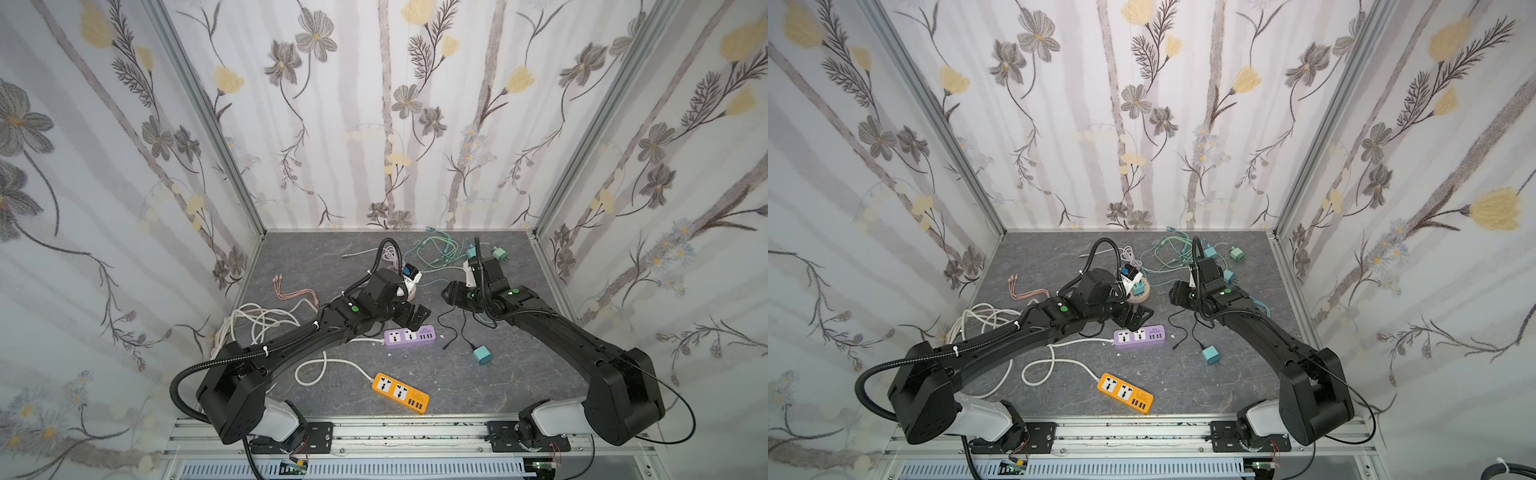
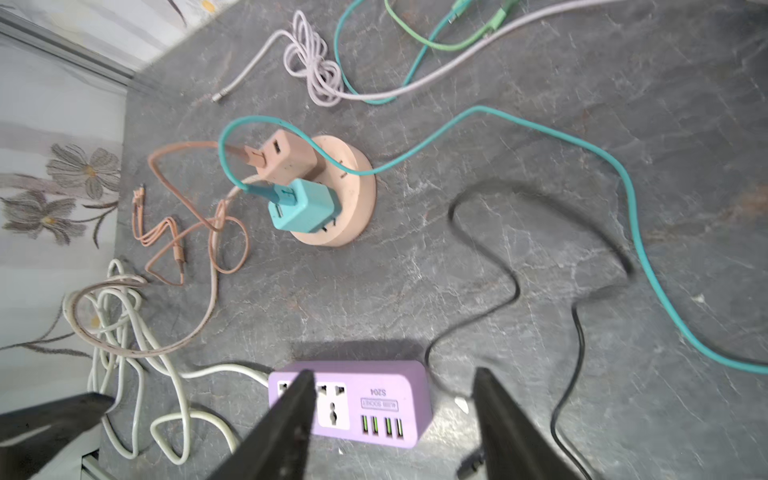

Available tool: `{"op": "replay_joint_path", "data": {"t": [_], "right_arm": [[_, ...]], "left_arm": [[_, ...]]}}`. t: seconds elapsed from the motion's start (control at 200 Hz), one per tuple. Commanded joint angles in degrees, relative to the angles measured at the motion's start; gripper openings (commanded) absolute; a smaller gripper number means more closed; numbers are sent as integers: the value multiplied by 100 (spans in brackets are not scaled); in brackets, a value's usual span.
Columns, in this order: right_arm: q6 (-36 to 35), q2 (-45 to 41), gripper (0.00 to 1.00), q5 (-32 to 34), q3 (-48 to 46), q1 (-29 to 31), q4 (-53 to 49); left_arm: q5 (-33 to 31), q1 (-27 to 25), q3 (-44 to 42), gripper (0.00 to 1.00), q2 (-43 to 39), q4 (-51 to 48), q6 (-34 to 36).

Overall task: Insert the plug
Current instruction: 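Grasp the teal charger with black cable beside the purple strip, right gripper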

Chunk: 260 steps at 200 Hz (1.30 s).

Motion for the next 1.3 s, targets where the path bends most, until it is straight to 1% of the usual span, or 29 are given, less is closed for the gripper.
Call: {"op": "replay_joint_path", "data": {"t": [0.0, 0.105, 0.135, 0.205, 0.3, 0.44, 0.61, 0.7, 0.809, 0.854, 1.004, 1.154, 1.294], "right_arm": [[-307, -132, 100, -18, 0, -96, -1158], [-432, -479, 99, 68, -344, -273, -1773], [-433, -576, 99, 57, -633, -343, -1852], [-371, -735, 100, -149, -1074, -561, -1805], [-266, -730, 99, -386, -1474, -780, -1545], [-223, -516, 99, -515, -1691, -772, -1125], [-298, -290, 96, -568, -1733, -517, -1135], [-186, -410, 89, -400, -1822, -294, -1116], [-33, -540, 72, -93, -1963, -81, -1098], [8, -549, 68, -26, -1997, -19, -1096], [88, -498, 62, 217, -2018, 259, -1074], [136, -400, 56, 721, -1941, 533, -1226], [128, -332, 52, 883, -2007, 607, -1104]], "left_arm": [[-234, 1, 74, 100, 101, -96, -63], [-273, 1, 217, 100, 322, -81, -147], [-259, 0, 278, 100, 415, -79, -189], [-178, 2, 426, 100, 634, -83, -274], [-55, -16, 624, 100, 905, -86, -373], [48, -86, 872, 100, 1189, -151, -437], [7, -120, 930, 100, 1299, -157, -472], [-13, -122, 922, 100, 1326, -157, -472], [4, -127, 947, 100, 1359, -177, -472], [10, -122, 969, 100, 1381, -189, -472], [19, -122, 995, 100, 1399, -227, -455], [64, -122, 1044, 100, 1433, -259, -472], [126, -122, 1060, 100, 1458, -294, -472]]}}
